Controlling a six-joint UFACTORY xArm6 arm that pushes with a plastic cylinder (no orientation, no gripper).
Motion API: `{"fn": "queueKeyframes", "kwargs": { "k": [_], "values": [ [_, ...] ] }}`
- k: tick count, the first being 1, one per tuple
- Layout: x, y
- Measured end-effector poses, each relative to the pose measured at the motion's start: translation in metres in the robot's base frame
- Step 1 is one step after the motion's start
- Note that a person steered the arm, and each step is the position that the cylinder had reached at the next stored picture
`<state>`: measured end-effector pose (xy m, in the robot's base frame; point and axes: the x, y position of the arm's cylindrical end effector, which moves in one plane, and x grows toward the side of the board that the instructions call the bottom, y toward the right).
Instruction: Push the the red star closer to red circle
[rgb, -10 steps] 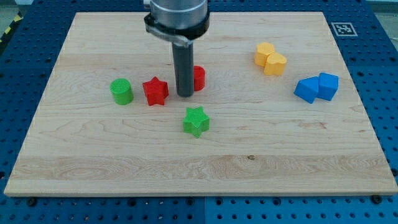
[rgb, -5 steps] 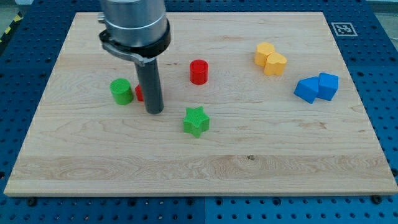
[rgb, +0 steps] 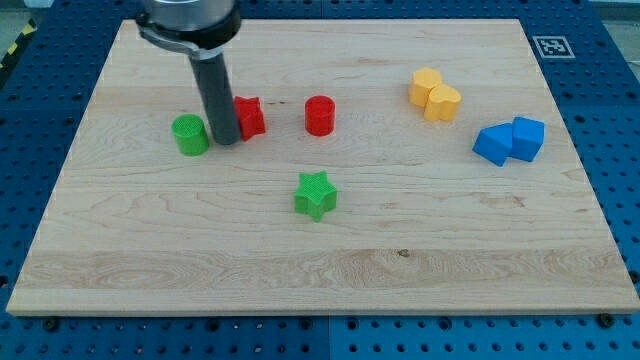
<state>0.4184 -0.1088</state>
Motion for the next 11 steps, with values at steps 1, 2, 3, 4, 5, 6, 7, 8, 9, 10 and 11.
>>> {"fn": "queueKeyframes", "kwargs": {
  "k": [1, 2, 3, 4, 5, 6, 7, 8, 9, 10, 11],
  "values": [
    [-0.009, 0.018],
    [-0.033, 0.023],
    [-0.053, 0.017],
    [-0.059, -0.030],
    [-0.086, -0.064],
    [-0.123, -0.053],
    [-0.129, -0.012],
    [-0.129, 0.014],
    [-0.129, 0.014],
    [-0.118, 0.008],
    [-0.109, 0.011]
  ]
}}
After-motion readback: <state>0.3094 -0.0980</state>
